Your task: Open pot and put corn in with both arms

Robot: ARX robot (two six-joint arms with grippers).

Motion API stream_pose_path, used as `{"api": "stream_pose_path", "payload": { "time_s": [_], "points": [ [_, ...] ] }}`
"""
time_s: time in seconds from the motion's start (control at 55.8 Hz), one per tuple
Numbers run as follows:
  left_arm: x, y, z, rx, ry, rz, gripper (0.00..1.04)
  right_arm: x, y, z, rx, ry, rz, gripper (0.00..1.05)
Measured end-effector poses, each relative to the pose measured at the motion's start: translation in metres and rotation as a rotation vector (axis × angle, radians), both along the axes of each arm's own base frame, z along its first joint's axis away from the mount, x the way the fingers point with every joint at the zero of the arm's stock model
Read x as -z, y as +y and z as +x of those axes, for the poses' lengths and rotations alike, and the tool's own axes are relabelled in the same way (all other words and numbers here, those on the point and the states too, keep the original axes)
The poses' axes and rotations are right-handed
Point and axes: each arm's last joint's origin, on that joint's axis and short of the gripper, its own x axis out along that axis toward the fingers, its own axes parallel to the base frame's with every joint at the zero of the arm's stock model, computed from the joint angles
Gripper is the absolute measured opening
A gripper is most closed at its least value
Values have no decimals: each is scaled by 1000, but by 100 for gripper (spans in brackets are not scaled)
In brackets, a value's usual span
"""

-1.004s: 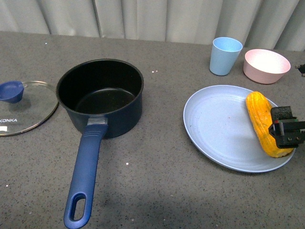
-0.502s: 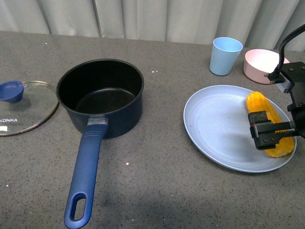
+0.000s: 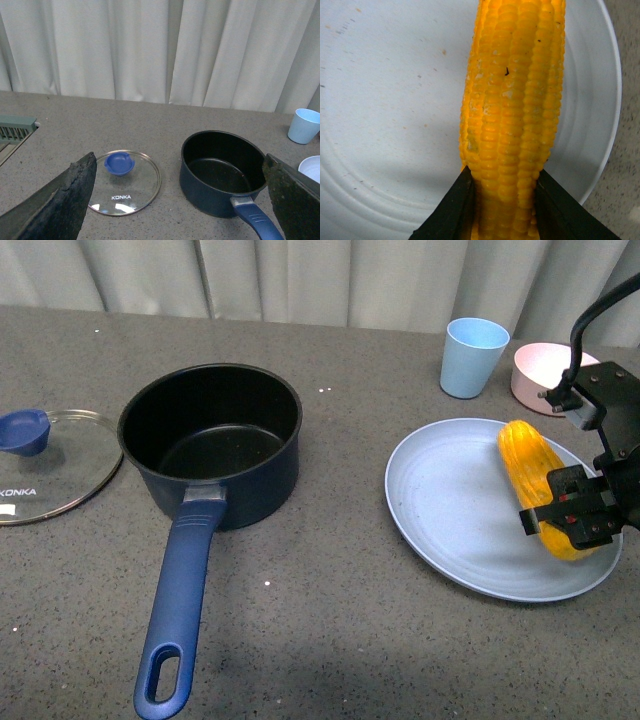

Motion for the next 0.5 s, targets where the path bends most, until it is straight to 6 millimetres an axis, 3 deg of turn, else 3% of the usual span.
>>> {"api": "stream_pose_path", "payload": {
  "time_s": [0.215,0.323,0.502],
  "points": [
    [0,0,0,0,0,0,98,-37,11,5,-156,-97,126,18],
    [0,0,0,0,0,0,98,-66,33,17,-251,-110,292,15],
    [0,0,0,0,0,0,98,-85,76,30,-337,-51,499,13]
  ]
}}
